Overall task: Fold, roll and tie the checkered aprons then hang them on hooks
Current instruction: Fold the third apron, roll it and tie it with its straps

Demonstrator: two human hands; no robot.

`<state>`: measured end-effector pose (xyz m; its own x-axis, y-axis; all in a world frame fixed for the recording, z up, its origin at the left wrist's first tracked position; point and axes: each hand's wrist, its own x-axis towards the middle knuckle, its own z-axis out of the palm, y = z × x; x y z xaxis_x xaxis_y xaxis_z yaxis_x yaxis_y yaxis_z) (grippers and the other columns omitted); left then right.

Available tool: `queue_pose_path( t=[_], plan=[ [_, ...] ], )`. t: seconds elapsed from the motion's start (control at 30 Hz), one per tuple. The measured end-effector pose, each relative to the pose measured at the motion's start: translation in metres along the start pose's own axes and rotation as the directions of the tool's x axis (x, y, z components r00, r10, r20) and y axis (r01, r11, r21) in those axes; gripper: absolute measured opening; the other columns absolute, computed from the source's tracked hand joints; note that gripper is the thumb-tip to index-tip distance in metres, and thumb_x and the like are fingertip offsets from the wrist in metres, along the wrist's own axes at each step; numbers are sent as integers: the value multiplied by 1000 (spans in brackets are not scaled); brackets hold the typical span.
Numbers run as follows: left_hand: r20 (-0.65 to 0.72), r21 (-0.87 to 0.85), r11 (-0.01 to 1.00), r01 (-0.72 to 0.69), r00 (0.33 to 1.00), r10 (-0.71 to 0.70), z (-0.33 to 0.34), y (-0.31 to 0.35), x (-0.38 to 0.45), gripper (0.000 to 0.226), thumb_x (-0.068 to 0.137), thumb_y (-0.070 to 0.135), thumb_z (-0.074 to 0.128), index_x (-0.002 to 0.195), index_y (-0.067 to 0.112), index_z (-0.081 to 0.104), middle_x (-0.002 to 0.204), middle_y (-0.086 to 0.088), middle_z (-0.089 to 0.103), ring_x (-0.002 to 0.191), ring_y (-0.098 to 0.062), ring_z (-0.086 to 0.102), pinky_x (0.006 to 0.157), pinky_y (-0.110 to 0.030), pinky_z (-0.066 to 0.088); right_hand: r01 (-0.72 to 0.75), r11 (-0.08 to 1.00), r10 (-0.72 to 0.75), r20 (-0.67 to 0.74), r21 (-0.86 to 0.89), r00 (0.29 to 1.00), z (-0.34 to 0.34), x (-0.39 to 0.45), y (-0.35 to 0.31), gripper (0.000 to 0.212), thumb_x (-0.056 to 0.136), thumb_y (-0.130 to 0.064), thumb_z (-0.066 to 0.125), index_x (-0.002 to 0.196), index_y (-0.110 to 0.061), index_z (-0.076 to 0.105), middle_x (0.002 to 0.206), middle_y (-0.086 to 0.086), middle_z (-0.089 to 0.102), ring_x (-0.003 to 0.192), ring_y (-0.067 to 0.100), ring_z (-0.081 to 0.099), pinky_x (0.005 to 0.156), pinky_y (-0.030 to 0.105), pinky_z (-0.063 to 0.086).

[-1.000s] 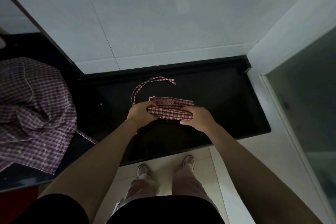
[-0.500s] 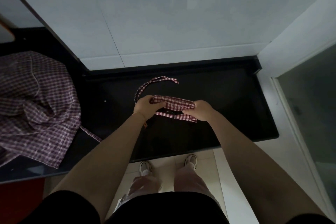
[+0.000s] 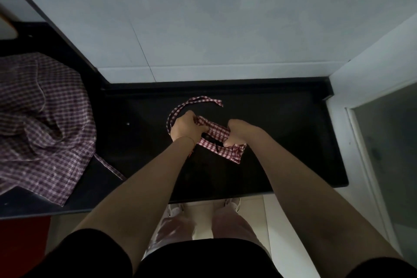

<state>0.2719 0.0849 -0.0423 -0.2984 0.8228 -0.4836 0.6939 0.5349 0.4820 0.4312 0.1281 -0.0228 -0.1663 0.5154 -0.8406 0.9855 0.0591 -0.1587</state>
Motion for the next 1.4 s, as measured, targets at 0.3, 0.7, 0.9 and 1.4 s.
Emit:
queue_pose_path(
  t=[0.3,0.7,0.9,1.4],
  plan=[
    [-131,339,938,-72,984,123,3,-3,1,62,79,56,71,127,23,51,126,-5,52,122,-25,45,107,-44,34,-30,982,15,82,185,997,12,-10,-2,63,84,-28,75,136,-9,44,123,6,52,102,18,54,83,33,46],
    [-171,-504,861,67,969,-175,-44,-27,-38,71,69,45,86,117,15,45,117,-4,48,104,-20,52,90,-42,53,137,822,-10,-226,552,974,2,-60,-13,60,73,-25,85,126,-15,58,120,-1,61,107,18,61,85,32,53],
    [-56,488,590,-643,651,757,-108,11,-55,90,69,52,76,146,27,36,149,3,37,141,-22,29,118,-51,14,129,972,-224,-604,-197,765,-31,-107,-52,20,83,-23,70,99,-21,59,97,-1,63,94,24,60,95,44,43],
    [92,443,629,-639,730,677,-166,68,-89,38,91,44,60,74,12,51,80,-2,51,72,-16,50,66,-27,43,-93,841,-405,-734,-533,545,-78,-177,-85,35,83,-5,63,116,-16,58,128,8,50,128,28,39,113,47,24]
  ],
)
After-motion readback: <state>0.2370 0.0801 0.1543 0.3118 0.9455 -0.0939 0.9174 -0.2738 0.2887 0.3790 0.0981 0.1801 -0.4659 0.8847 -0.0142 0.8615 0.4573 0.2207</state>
